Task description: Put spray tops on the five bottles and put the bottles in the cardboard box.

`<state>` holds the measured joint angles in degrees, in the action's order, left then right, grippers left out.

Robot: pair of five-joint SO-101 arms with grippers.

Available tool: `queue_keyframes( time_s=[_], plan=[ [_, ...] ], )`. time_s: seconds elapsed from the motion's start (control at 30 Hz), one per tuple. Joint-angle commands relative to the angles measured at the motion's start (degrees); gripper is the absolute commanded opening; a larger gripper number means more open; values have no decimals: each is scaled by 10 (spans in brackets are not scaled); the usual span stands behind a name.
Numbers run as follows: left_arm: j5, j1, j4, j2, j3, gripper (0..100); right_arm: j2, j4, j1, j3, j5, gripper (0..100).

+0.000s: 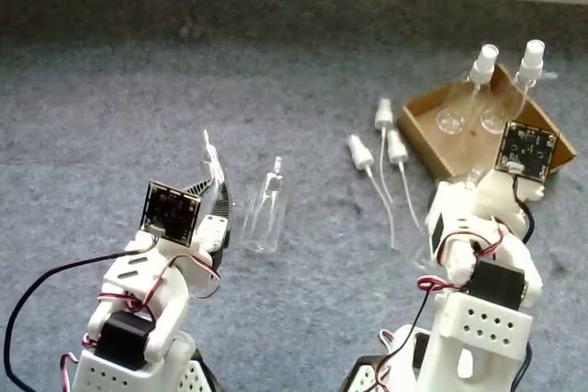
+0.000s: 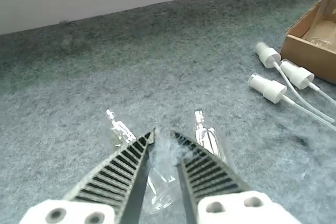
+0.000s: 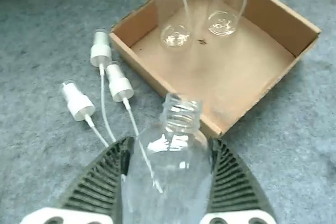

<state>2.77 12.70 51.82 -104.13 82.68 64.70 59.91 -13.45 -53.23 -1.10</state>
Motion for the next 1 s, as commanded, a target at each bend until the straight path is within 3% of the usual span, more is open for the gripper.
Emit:
queue_keyframes(
  time_s=[0.0,0.57,0.73,0.97],
  plan=[
    [-23,14,-11,-3,-50,5,12,-14,-39,4,-5,35],
    [-95,15,-9,14,-119,5,12,-16,-64,-65,-5,35],
    [-95,15,-8,153,-211,5,12,-15,-64,-66,-5,35],
    [-93,80,-8,371,-326,5,12,-15,-65,-66,-5,35]
  ],
)
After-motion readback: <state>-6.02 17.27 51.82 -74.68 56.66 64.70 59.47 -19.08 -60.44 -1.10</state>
